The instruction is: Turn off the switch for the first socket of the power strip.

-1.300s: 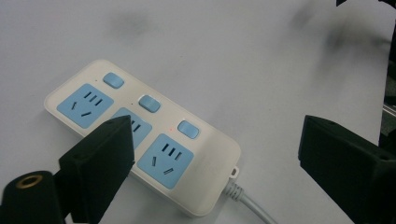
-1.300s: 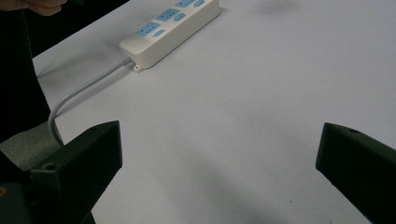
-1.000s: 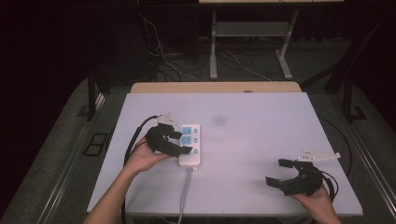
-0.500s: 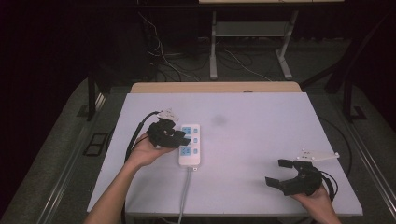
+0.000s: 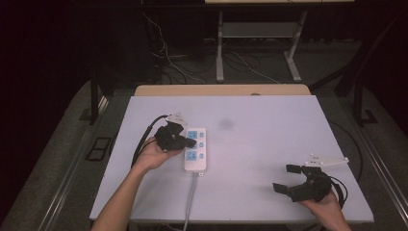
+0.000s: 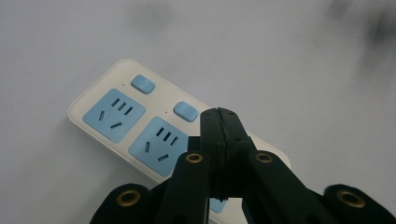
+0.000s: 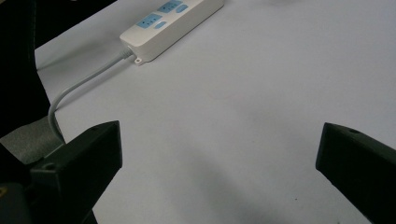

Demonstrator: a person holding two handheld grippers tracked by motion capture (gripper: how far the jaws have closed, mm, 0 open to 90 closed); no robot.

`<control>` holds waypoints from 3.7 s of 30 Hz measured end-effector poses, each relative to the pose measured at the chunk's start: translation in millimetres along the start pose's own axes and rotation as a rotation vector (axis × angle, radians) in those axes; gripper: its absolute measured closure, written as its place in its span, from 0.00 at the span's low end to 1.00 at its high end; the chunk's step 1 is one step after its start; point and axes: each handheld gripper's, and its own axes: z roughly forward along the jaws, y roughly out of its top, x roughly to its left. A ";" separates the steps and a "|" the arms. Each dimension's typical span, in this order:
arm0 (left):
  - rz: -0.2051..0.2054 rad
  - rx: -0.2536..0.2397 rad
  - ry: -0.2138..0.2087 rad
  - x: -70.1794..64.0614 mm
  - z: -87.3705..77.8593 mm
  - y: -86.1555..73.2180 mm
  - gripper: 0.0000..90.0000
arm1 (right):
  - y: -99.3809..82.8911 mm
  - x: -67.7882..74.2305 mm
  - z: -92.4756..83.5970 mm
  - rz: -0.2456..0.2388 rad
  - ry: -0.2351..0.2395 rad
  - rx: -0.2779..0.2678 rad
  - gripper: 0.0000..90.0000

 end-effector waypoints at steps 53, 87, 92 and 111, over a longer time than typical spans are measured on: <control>-0.006 0.129 -0.071 -4.9 43.2 1.3 1.00 | -0.2 0.4 1.1 -0.007 0.006 0.011 0.00; -0.017 0.117 -0.039 -5.3 39.3 1.2 0.99 | -0.7 -3.0 -4.3 0.007 -0.009 -0.008 0.00; -0.025 0.102 -0.026 -2.0 30.3 -0.1 0.99 | -0.4 -3.6 -4.2 0.009 -0.009 -0.008 0.00; -0.061 -0.011 0.021 3.4 -9.5 0.8 0.99 | -0.5 -3.8 -2.1 0.014 -0.011 -0.002 0.00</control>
